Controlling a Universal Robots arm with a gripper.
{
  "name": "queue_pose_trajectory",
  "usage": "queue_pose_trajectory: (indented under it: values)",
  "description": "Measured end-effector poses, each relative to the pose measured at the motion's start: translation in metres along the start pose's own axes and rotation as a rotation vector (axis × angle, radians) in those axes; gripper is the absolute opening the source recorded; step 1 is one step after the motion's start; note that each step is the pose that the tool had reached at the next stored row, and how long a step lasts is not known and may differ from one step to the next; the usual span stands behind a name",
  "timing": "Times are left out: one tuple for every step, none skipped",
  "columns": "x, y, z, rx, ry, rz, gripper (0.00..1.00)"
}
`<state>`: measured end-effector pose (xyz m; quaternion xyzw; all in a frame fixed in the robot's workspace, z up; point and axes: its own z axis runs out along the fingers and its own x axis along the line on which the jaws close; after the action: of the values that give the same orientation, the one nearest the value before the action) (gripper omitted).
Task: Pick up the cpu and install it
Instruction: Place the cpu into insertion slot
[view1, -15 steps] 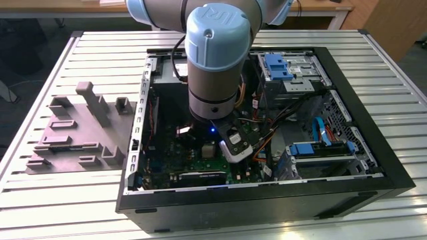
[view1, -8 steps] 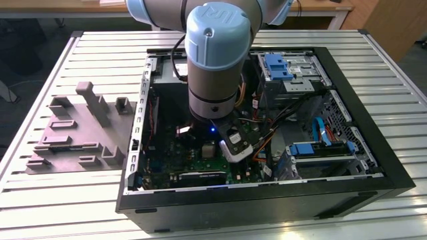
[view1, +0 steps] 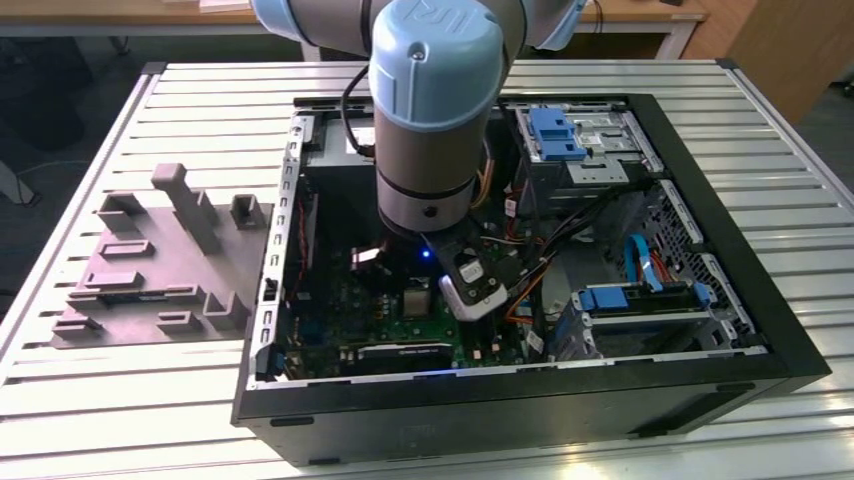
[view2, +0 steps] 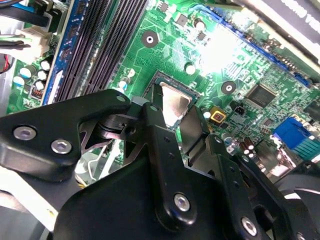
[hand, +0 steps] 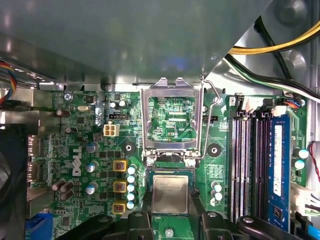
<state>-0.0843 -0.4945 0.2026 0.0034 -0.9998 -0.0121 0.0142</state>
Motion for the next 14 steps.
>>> queue_pose_trajectory:
  values:
    - [0.0, 0.0, 0.0, -0.0002, 0.0, 0.0, 0.42]
    - [0.0, 0.0, -0.0001, -0.0002, 0.0001, 0.0, 0.42]
    - [0.0, 0.0, -0.0001, -0.0001, 0.0002, 0.0, 0.42]
    - [0.0, -0.0001, -0.0002, 0.0001, 0.0002, 0.0, 0.42]
    - [0.0, 0.0, -0.0002, 0.0001, 0.0003, 0.0, 0.42]
    - [0.0, 0.0, -0.0002, 0.0001, 0.0003, 0.0, 0.43]
    - [0.0, 0.0, -0.0002, 0.0001, 0.0003, 0.0, 0.43]
    - [0.0, -0.0001, -0.0001, 0.0003, 0.0004, 0.0, 0.43]
    - [-0.0001, -0.0001, 0.0004, 0.0001, 0.0003, 0.0, 0.49]
    - [-0.0003, -0.0001, 0.0009, 0.0, 0.0003, 0.0, 0.49]
    - [-0.0005, -0.0001, 0.0014, 0.0001, 0.0003, 0.001, 0.49]
    - [-0.0008, -0.0001, 0.002, -0.0001, 0.0002, 0.003, 0.49]
    - [-0.0011, -0.0001, 0.0027, -0.0001, 0.0002, 0.005, 0.49]
    - [-0.0012, -0.0001, 0.0034, -0.0001, 0.0001, 0.007, 0.49]
